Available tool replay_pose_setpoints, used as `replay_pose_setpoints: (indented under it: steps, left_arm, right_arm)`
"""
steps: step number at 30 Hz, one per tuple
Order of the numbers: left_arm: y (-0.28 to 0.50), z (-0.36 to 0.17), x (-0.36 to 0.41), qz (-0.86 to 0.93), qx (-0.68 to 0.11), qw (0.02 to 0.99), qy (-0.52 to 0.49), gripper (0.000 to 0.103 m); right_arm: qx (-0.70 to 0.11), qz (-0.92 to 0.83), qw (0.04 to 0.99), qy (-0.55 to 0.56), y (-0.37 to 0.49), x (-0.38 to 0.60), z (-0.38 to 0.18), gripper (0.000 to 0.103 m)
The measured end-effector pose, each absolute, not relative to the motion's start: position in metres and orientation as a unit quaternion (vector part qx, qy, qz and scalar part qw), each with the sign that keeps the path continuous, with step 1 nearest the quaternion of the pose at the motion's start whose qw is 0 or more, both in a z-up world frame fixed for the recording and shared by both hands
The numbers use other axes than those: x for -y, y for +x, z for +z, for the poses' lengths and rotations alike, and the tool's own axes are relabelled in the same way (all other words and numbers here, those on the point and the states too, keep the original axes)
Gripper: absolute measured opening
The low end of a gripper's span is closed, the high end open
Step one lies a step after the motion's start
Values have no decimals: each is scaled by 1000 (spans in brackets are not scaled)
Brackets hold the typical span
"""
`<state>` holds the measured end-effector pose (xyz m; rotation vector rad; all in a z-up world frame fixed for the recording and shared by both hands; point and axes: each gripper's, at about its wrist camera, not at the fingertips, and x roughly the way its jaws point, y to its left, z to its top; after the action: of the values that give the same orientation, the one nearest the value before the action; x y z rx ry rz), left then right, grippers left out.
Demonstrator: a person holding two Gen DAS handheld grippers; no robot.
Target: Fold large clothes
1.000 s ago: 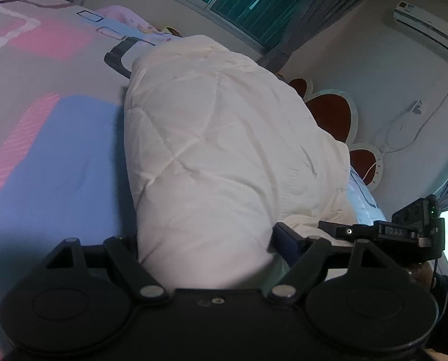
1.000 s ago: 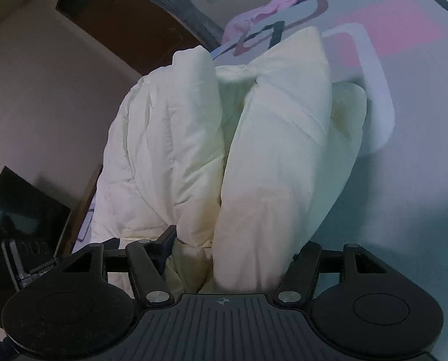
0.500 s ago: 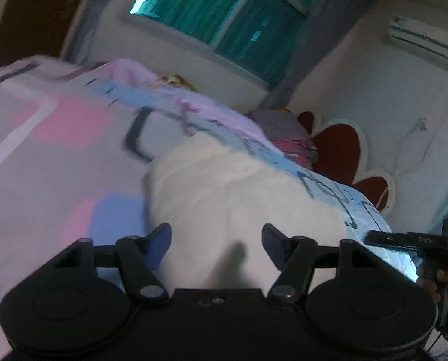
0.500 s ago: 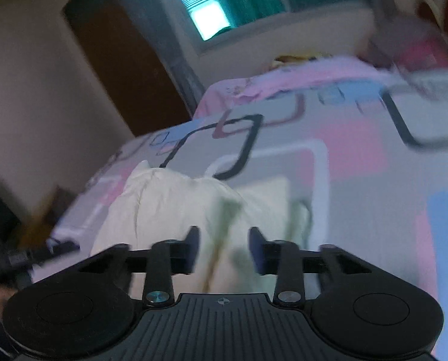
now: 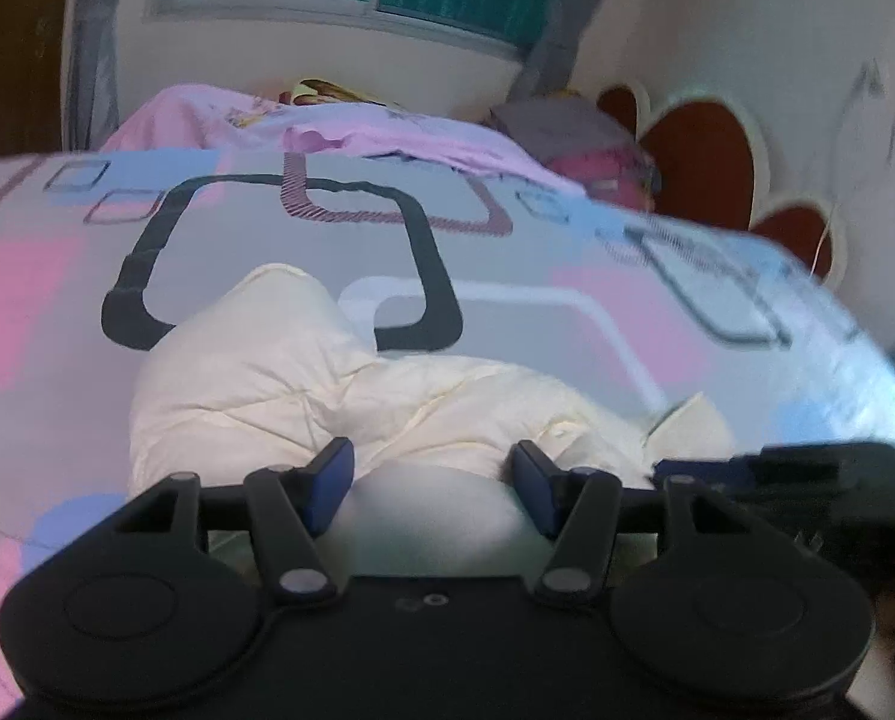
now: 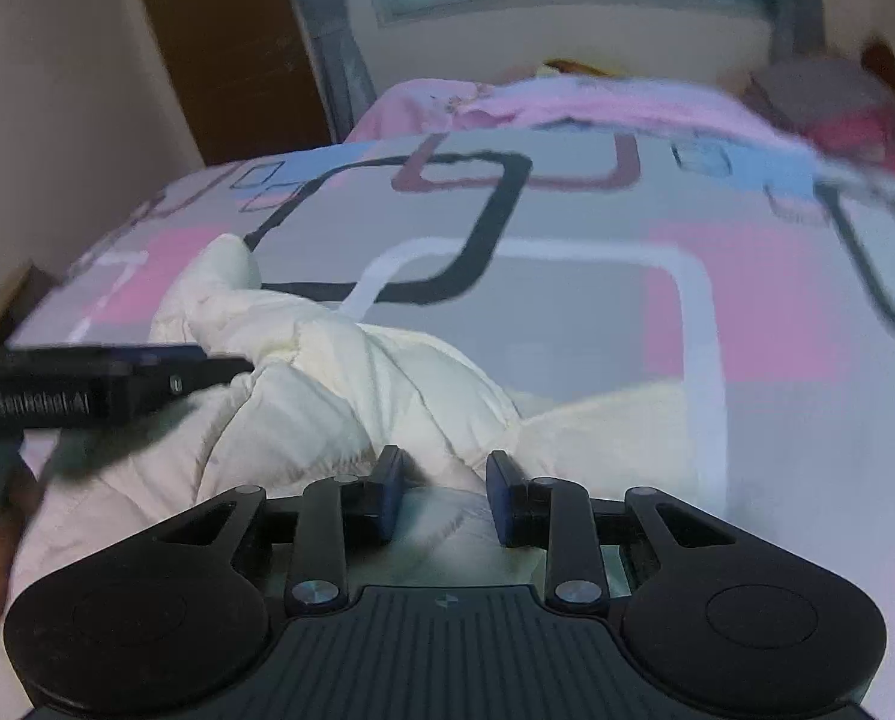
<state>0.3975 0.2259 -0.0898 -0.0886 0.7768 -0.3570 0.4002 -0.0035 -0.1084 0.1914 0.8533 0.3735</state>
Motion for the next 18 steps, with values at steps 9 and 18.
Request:
replay_pose_setpoints:
  steps: [9,18]
  left_arm:
    - [385,-78,-217,-156,-377,913,-3,57]
    - [303,-31,-223,-146,-327,934,-17,59]
  right_arm:
    - [-401,168,897,78,384,8,-82,30]
    - [-362,227,901,71,311,15,-33,48]
